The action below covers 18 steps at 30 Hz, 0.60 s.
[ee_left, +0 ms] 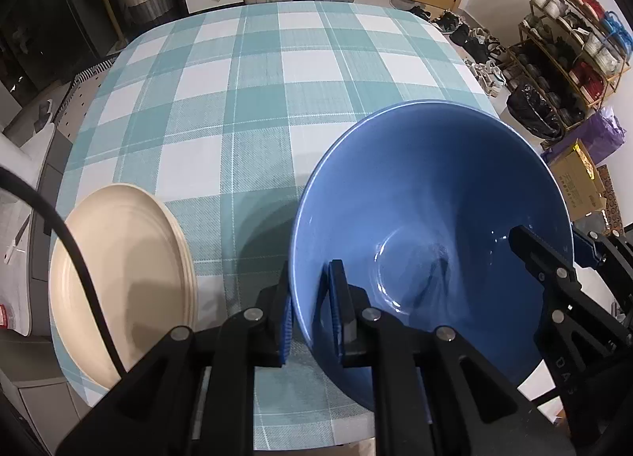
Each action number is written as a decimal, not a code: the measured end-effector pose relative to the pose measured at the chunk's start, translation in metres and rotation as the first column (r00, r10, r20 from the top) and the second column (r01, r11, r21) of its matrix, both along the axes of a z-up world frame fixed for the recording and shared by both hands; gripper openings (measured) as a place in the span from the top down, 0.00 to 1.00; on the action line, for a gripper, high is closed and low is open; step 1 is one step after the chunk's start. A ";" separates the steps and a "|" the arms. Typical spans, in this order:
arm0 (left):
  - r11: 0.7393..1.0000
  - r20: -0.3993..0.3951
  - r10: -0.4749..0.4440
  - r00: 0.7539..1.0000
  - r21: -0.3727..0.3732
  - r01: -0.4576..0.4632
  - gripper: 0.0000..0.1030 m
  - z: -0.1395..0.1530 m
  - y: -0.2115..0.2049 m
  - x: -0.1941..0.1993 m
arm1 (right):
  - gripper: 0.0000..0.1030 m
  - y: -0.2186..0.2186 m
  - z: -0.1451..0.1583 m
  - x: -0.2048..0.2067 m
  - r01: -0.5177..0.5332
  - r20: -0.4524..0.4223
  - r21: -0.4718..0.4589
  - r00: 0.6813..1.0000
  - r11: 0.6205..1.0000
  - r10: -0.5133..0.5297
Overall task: Organize plates and bowls
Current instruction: 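Lower the bowl onto the bowl stack and open both grippers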
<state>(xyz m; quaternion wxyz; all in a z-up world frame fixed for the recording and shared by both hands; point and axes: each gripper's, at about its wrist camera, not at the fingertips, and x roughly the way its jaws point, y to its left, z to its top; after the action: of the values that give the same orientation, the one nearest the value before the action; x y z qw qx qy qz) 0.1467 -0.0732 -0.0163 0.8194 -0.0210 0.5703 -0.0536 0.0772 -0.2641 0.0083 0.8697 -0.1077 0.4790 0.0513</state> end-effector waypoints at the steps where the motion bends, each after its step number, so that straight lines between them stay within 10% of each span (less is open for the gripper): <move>1: 1.000 -0.003 -0.002 1.000 -0.002 0.002 0.88 -0.001 0.000 0.000 | 0.75 -0.001 0.000 0.000 -0.002 0.000 0.000 1.000 1.000 0.002; 18: 0.999 0.003 -0.017 1.000 -0.037 0.017 0.87 -0.003 0.002 -0.006 | 0.74 0.004 -0.007 -0.009 -0.044 0.028 -0.123 0.998 0.991 0.048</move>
<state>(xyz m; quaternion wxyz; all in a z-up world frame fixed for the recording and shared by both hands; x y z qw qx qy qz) 0.1405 -0.0715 -0.0198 0.8193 -0.0311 0.5681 -0.0711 0.0682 -0.2604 0.0010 0.8673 -0.1725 0.4652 0.0402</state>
